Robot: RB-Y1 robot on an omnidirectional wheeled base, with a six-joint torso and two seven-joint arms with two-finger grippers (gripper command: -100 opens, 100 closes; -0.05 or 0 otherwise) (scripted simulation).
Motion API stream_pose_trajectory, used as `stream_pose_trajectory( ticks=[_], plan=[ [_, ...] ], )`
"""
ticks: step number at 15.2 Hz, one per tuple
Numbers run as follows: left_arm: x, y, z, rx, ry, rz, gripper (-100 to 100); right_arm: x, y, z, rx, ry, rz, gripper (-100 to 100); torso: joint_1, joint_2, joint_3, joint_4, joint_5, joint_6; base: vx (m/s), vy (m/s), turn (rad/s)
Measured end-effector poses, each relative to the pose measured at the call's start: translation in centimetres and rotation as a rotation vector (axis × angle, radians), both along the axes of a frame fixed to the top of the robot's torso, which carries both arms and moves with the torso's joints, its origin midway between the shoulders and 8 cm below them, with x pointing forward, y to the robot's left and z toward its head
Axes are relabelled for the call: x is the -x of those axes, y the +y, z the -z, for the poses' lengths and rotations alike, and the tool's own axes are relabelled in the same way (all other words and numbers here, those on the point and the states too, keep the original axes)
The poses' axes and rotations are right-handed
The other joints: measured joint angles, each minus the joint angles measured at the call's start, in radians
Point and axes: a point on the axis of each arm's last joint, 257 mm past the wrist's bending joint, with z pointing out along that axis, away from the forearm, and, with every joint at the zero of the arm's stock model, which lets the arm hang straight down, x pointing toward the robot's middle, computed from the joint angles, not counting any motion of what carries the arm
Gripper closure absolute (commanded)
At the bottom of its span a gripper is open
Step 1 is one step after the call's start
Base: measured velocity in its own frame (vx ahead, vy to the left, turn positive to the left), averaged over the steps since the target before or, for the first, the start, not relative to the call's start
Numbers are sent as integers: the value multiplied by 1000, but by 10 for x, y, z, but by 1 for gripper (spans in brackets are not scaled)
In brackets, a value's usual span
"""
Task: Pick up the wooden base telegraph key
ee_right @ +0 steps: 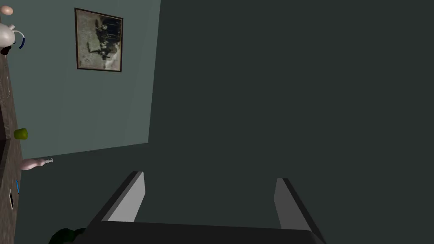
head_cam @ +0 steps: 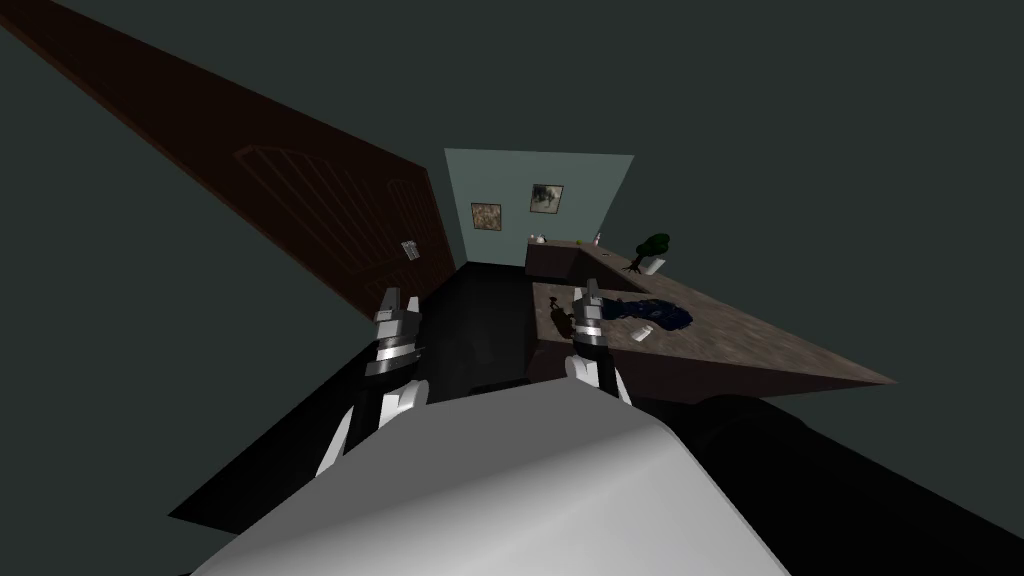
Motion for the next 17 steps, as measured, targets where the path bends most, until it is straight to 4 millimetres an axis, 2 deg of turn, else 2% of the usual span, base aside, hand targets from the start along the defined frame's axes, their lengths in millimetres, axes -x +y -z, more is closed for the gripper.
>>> stream_pose_trajectory(
  ticks=[8,17],
  plan=[
    [0,0,0,0,0,0,0,-15,18,7,-23,9,-166,-100,-4,1,0,0,-1,0,-9,-38,12],
    [0,0,0,0,0,0,0,-34,32,24,-208,15,-378,-100,-5,1,1,0,-1,0,-15,-57,17]
  ],
)
